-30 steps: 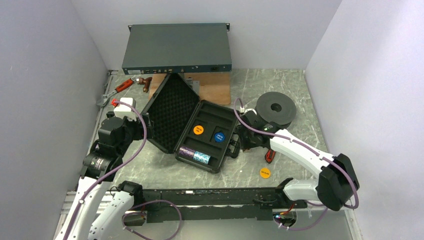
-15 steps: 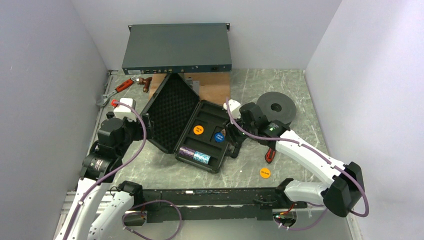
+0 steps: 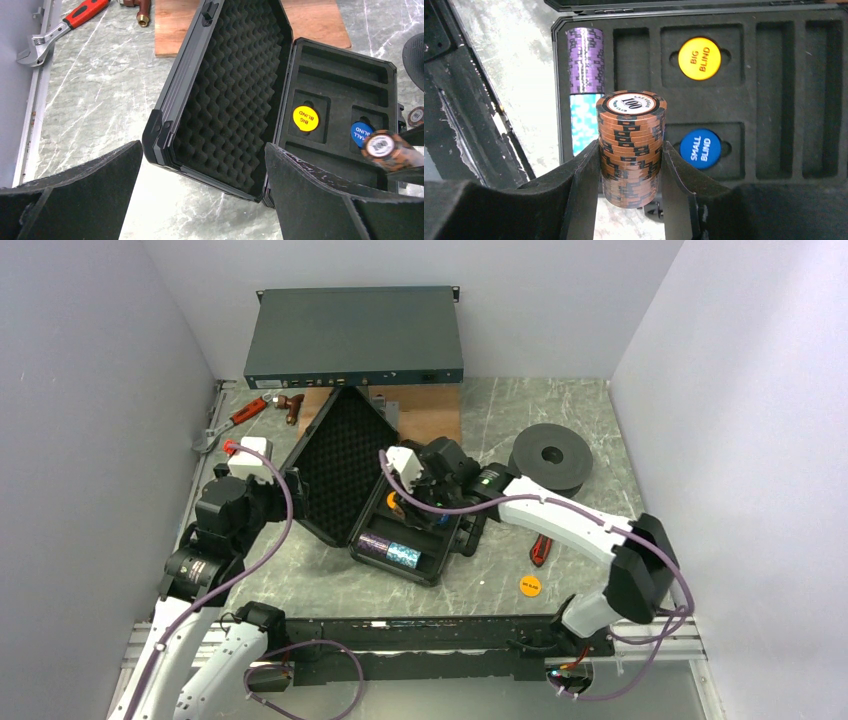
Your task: Pack up texas hold em set
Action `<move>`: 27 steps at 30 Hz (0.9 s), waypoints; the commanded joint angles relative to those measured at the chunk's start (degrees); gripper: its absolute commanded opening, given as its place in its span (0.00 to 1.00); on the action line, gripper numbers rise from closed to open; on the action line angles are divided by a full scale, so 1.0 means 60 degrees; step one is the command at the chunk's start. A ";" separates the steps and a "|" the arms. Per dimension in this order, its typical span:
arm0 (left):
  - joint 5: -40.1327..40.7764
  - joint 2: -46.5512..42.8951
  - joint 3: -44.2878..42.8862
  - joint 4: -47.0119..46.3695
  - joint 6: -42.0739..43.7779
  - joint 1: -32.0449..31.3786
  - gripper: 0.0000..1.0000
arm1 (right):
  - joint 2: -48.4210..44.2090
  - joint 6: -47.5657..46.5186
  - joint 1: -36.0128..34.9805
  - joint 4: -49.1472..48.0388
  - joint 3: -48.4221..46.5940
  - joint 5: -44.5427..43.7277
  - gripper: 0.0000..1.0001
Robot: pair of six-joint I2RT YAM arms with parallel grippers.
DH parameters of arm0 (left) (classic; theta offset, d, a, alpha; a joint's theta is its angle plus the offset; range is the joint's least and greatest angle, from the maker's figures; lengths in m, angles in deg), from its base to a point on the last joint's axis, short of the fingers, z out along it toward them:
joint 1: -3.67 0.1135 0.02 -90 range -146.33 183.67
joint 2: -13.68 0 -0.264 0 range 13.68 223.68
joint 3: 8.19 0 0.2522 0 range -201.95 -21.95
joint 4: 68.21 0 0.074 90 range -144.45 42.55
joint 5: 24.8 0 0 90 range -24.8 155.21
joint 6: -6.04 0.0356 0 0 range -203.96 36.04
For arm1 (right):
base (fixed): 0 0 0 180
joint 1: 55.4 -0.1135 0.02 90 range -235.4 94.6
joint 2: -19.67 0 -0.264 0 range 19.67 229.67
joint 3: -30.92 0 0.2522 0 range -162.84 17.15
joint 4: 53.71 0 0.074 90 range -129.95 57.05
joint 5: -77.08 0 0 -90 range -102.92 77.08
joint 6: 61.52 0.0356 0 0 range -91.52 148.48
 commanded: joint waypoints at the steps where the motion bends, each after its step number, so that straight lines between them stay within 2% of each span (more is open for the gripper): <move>1: 0.0242 -0.0126 -0.0050 -0.0109 0.0082 -0.0070 0.99 | 0.0702 -0.0521 -0.0211 -0.0634 -0.1304 -0.0081 0.00; 7: 0.0333 -0.0152 -0.0052 -0.0089 0.0089 -0.0166 0.99 | 0.1784 -0.0706 -0.0352 -0.0535 -0.2029 0.0001 0.00; 23: 0.0472 -0.0287 -0.0082 -0.0040 0.0081 -0.0248 0.99 | 0.3879 -0.1029 -0.0622 0.1107 -0.3827 0.0191 0.00; 27: 0.0888 -0.0323 -0.0156 0.0115 0.0009 -0.0248 0.99 | 0.4211 -0.0922 -0.0668 0.1333 -0.4036 0.0215 0.00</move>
